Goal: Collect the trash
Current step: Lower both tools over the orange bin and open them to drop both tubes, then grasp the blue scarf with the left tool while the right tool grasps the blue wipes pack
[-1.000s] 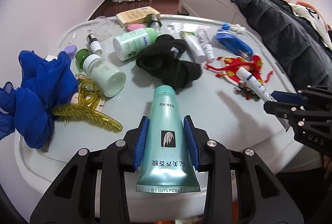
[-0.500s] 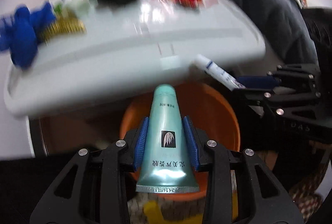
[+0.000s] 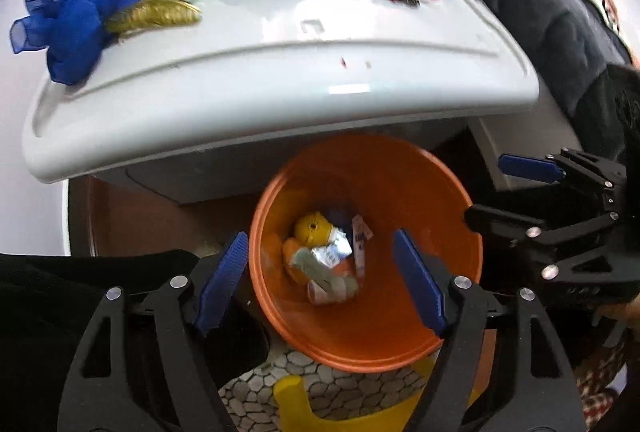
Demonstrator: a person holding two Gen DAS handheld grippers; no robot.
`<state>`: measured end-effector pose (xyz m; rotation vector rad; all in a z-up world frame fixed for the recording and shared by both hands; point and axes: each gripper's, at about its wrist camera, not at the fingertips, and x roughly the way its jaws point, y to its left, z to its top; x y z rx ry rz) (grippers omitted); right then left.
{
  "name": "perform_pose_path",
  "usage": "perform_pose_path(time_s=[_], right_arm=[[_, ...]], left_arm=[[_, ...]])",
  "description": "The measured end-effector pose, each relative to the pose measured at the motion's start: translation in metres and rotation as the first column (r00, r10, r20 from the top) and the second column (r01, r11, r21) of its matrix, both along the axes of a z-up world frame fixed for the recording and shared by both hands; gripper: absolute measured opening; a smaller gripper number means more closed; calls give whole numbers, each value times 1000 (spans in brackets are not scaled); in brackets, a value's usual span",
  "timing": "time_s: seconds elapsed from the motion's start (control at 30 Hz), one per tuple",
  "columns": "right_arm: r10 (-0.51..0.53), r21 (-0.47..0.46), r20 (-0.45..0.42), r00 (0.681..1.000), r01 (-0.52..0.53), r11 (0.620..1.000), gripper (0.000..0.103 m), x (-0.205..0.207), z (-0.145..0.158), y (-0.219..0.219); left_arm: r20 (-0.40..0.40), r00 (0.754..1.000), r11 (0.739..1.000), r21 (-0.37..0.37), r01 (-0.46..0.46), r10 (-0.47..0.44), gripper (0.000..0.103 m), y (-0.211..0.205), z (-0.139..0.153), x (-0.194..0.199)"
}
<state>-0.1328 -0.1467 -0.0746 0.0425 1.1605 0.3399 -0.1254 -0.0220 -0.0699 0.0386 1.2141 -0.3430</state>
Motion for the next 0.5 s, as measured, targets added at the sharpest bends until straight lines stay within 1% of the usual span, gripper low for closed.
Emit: perform_pose_path(time_s=[0.1,0.17,0.2,0.23,0.27,0.3,0.37,0.4,0.43,0.47,0.5], right_arm=[[-37,63,72,997,32,998,82,2,19,-15],[-41,102,131,991,28,994,85,6,35,-21],[-38,111,151,988,21,994,88,8,42,-22],[-37,113,163,986,18,993,91,11,48,-23],[-37,114,180,983,16,993,92,14,55,-24],[-35,114,190,981,13,993,92,19,59,-24],[-34,107,207,978,12,994,92,32,67,-24],[-38,110,215,976,14,994,92,34,70,-24],[-43,118,223,974,16,993,93,40,72,-25],[-49,133,227,973,19,991,93,47,74,-26],[-58,143,230,971,26,989,93,52,77,-28]], left_arm=[[75,996,998,-47,-41,45,73,11,17,4],[159,984,996,-50,-69,76,73,19,34,7],[200,975,995,-48,-84,92,73,23,42,10],[251,961,993,-39,-111,118,73,32,54,15],[277,950,990,-30,-138,141,73,42,61,22],[301,936,982,-15,-188,184,73,56,70,33],[307,918,965,5,-264,250,73,79,80,53],[297,907,948,16,-317,298,73,96,83,69],[289,900,937,23,-348,327,73,105,85,82],[292,886,923,27,-384,360,73,116,87,95],[297,872,908,36,-417,389,77,126,88,109]])
